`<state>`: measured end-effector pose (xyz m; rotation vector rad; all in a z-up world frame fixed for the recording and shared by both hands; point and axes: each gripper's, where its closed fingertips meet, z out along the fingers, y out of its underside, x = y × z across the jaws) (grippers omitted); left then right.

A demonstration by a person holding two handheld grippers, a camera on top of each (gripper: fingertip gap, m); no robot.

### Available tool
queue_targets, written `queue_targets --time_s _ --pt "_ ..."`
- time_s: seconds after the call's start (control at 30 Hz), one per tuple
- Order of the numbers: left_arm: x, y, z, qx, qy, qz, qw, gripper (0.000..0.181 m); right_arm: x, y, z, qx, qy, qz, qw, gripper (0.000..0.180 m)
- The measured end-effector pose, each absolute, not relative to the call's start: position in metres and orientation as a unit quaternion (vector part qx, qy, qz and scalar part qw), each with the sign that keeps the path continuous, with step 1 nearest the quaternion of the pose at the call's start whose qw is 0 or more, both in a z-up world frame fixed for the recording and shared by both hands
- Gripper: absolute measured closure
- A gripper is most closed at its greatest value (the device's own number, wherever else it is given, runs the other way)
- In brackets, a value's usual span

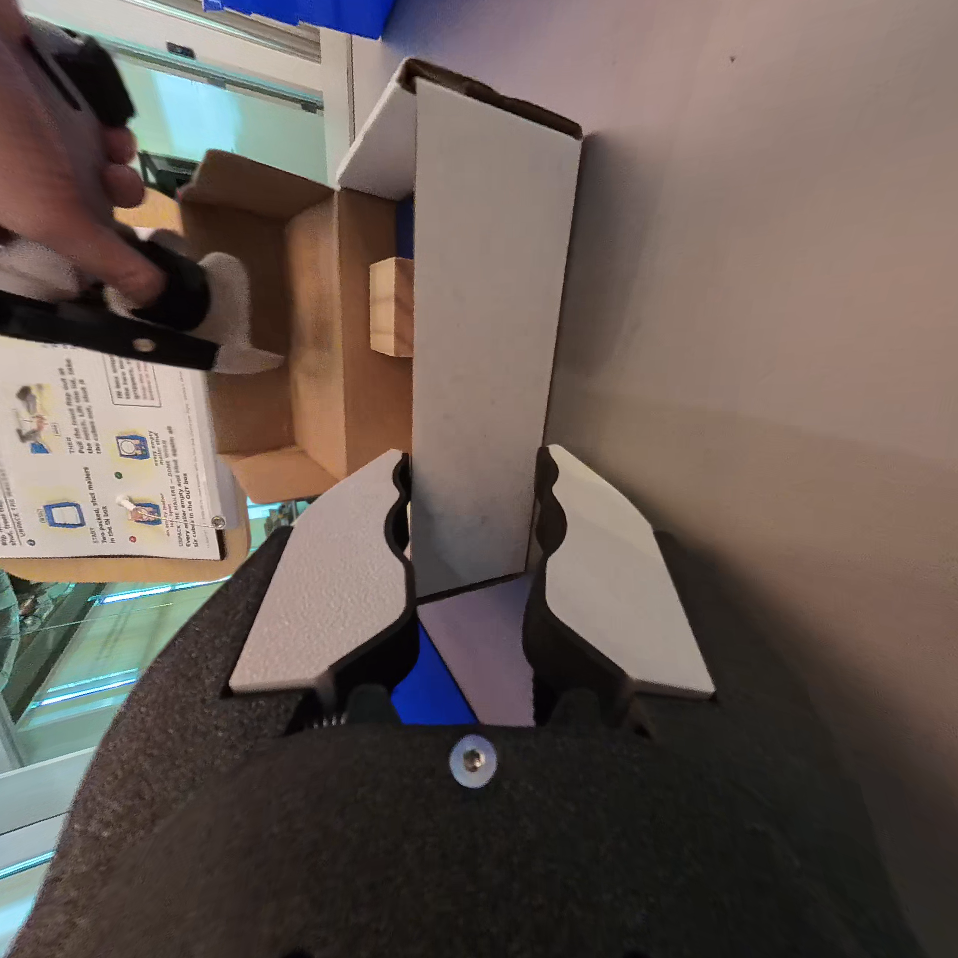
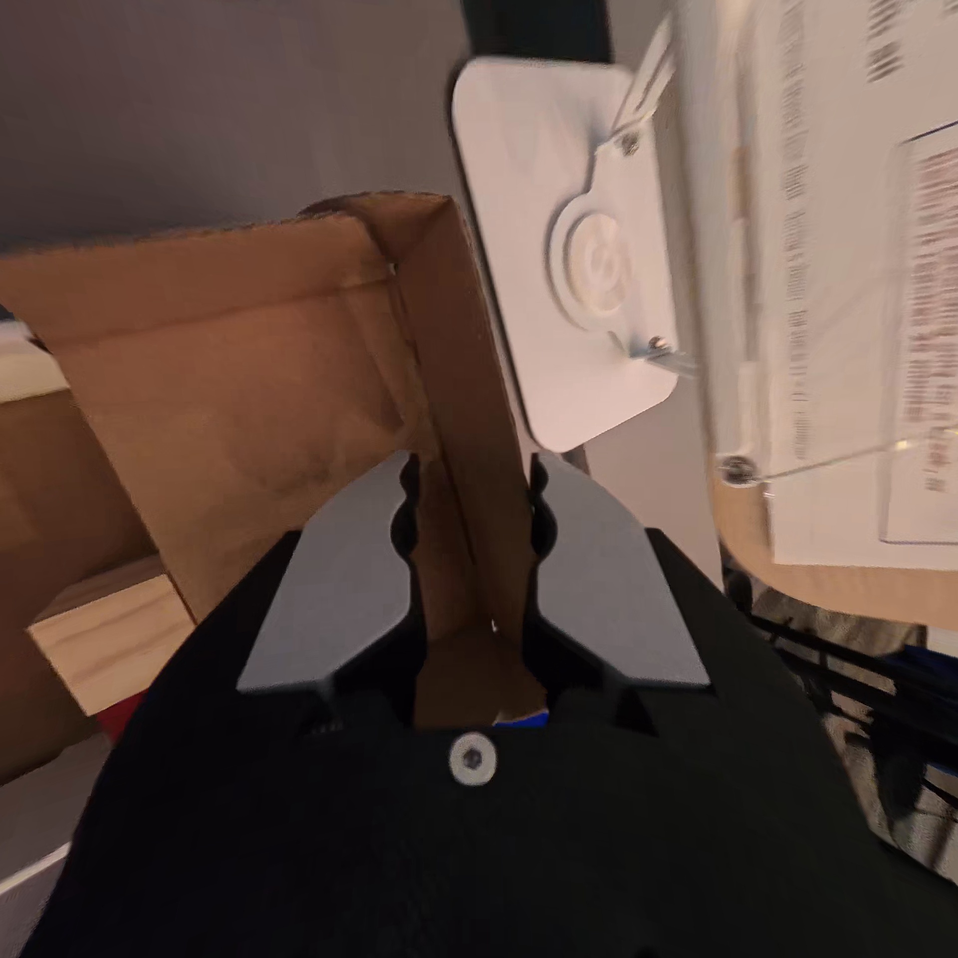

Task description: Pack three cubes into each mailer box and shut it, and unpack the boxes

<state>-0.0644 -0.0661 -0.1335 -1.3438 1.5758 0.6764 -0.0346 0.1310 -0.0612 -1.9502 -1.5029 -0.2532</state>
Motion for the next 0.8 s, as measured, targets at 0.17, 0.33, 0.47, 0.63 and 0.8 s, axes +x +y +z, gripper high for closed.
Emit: queue_targets --time_s 0.17,0.33,0.47,0.63,0.8 --pt "-0.059 -0.065 -0.134 -0.56 0.636 0.251 0.468 0.133 -0.035 0.108 0.02 -0.727 -0.526 -0.004 0.441 0.125" --pt "-0.059 -0.066 -0.133 -0.564 0.63 0.244 0.475 0.129 -0.019 0.054 0.049 -0.684 -0.529 0.048 0.501 0.126" --pt "-0.056 -0.068 -0.128 -0.583 0.612 0.218 0.487 0.117 -0.011 0.022 0.021 -0.679 -0.547 0.055 0.487 0.131" --pt "-0.056 -0.076 -0.12 -0.613 0.586 0.169 0.503 0.112 -0.01 0.018 -0.025 -0.691 -0.586 0.029 0.422 0.146" --pt "-0.065 -0.08 -0.11 -0.659 0.538 0.101 0.516 0.107 -0.014 0.018 -0.054 -0.686 -0.624 -0.01 0.374 0.145"
